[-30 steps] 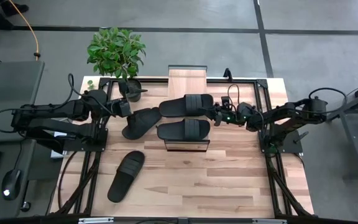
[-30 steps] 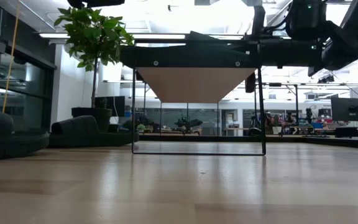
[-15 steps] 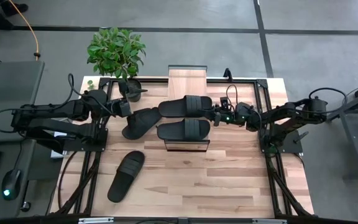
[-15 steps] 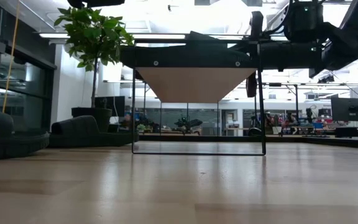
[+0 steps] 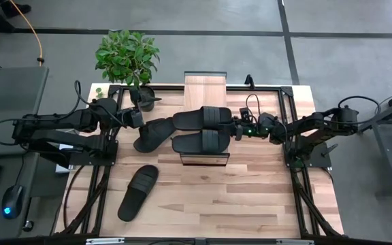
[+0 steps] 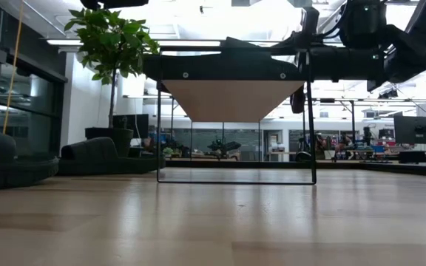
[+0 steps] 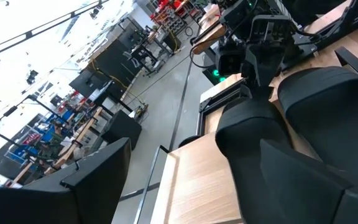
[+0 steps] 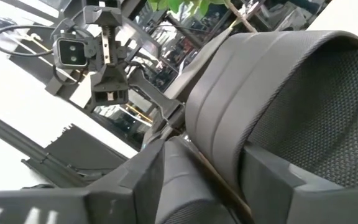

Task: Pick and place slides into the shelf
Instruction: Put the bottom right black slipper on the shelf

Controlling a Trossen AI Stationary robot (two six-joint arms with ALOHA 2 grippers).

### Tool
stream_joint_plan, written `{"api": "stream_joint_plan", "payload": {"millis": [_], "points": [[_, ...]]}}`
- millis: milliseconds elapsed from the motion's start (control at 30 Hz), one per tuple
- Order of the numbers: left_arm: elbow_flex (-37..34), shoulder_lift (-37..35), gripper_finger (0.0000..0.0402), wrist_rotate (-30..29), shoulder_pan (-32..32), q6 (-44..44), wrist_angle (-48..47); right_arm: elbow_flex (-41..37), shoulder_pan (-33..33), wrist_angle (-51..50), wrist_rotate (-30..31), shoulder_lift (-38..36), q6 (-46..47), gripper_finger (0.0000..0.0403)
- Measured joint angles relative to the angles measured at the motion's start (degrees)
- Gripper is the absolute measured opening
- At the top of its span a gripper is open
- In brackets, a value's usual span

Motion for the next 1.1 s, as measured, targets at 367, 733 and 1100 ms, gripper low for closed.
{"api": "stream_joint_plan", "payload": {"millis": [367, 733, 1100], "points": [[0.0, 0.0, 0.0337, 0.0, 0.0, 0.0, 0.0, 0.0, -0.2, -0.3, -0.2, -0.4, 1.3, 0.0193], [0.0, 0.0, 0.0337, 0.0, 0.0, 0.0, 0.0, 0.0, -0.1, -17.4, 1.3, -11.4, 0.7, 0.0193], [0.0, 0.0, 0.0337, 0.0, 0.0, 0.0, 0.0, 0.0, -0.1, -26.0, 1.7, -17.0, 0.4, 0.0193]]}}
